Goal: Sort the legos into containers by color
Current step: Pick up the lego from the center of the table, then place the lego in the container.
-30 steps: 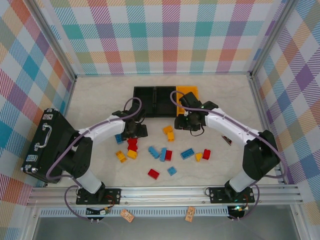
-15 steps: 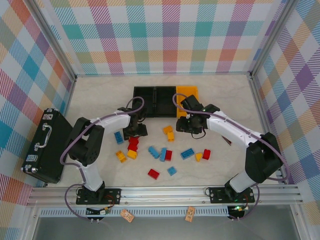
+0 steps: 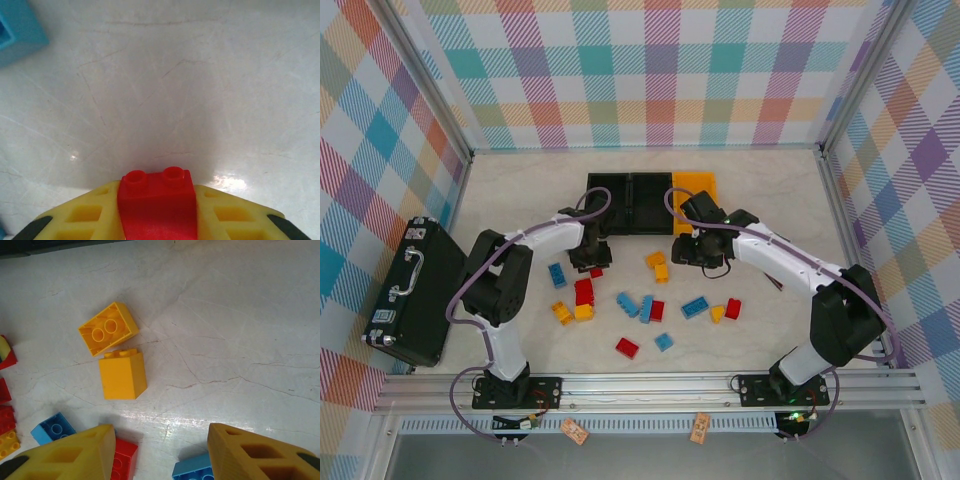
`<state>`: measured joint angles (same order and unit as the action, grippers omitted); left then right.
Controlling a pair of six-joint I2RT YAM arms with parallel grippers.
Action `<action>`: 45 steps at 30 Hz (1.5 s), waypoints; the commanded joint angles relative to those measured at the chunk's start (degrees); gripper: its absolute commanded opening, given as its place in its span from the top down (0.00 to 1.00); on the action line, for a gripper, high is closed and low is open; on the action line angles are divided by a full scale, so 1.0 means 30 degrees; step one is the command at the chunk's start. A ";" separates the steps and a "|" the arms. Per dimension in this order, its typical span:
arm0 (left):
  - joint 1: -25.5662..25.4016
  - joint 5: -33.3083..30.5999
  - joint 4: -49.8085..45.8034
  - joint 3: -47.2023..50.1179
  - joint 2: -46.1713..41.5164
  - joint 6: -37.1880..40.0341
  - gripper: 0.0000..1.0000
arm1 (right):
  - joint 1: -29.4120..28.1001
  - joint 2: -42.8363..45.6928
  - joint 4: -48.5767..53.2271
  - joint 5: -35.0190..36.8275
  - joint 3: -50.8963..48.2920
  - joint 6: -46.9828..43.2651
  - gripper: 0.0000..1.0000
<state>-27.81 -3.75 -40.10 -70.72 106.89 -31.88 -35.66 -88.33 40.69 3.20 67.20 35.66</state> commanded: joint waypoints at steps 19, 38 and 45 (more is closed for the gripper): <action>-0.2111 0.0585 -0.1658 -0.8889 0.2093 0.0766 0.69 | -0.0008 0.2979 -0.0293 0.0672 -0.2075 0.0908 0.48; -0.2209 -0.0051 -0.3230 -1.8190 0.8519 0.1918 0.50 | -0.0003 0.5404 0.0401 0.1038 -0.3994 0.2293 0.48; -0.2443 0.0020 -0.3203 -1.6897 0.6955 0.1952 0.47 | -0.0008 0.4957 0.0053 0.0900 -0.3805 0.1961 0.48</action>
<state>-34.33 -3.16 -47.79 -122.76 132.00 -26.94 -35.64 -73.03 40.75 5.61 55.81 41.56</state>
